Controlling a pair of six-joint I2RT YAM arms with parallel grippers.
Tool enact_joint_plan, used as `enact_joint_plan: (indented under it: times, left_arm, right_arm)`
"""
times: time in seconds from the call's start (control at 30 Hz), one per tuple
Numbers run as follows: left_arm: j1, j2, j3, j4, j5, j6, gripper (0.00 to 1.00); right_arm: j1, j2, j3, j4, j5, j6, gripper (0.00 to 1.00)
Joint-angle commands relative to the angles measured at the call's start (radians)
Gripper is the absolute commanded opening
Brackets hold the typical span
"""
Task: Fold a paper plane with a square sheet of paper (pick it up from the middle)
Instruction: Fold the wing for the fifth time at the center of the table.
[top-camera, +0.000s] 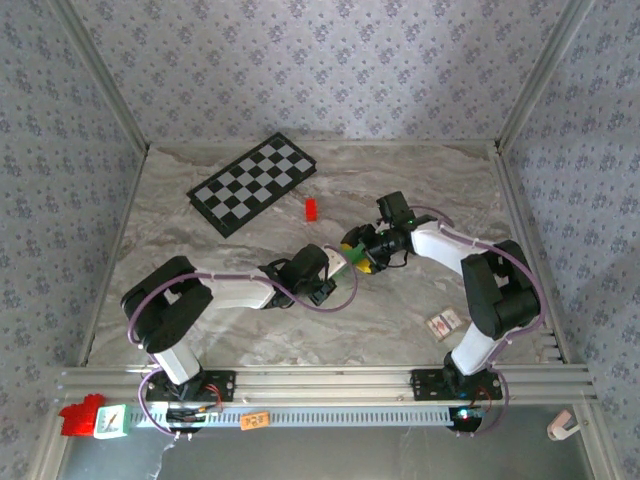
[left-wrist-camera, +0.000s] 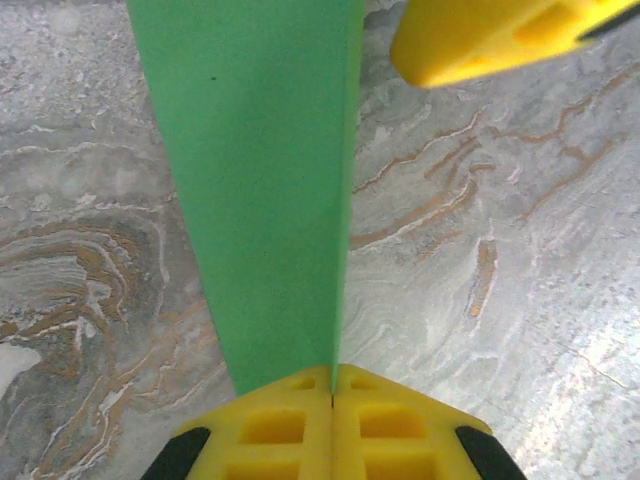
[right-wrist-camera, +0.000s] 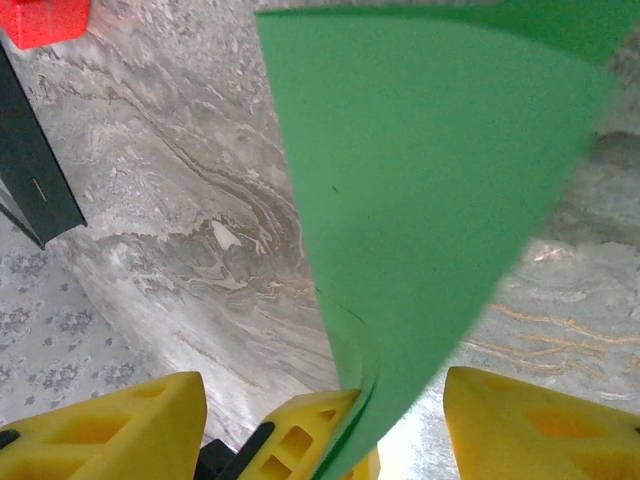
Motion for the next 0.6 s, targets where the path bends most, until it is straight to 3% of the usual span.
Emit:
enact_joint_plan:
  times: [0.0, 0.3, 0.57]
  left_arm:
    - [0.009, 0.003, 0.026, -0.019, 0.035, -0.003, 0.02]
    - [0.01, 0.01, 0.038, -0.026, 0.021, 0.011, 0.03]
    - [0.01, 0.006, 0.043, -0.035, 0.002, 0.026, 0.06]
  right_arm:
    - [-0.007, 0.027, 0.042, -0.065, 0.01, -0.05, 0.67]
    - [0.015, 0.08, 0.058, -0.098, -0.023, -0.059, 0.63]
    - [0.02, 0.107, 0.079, -0.145, -0.05, -0.083, 0.5]
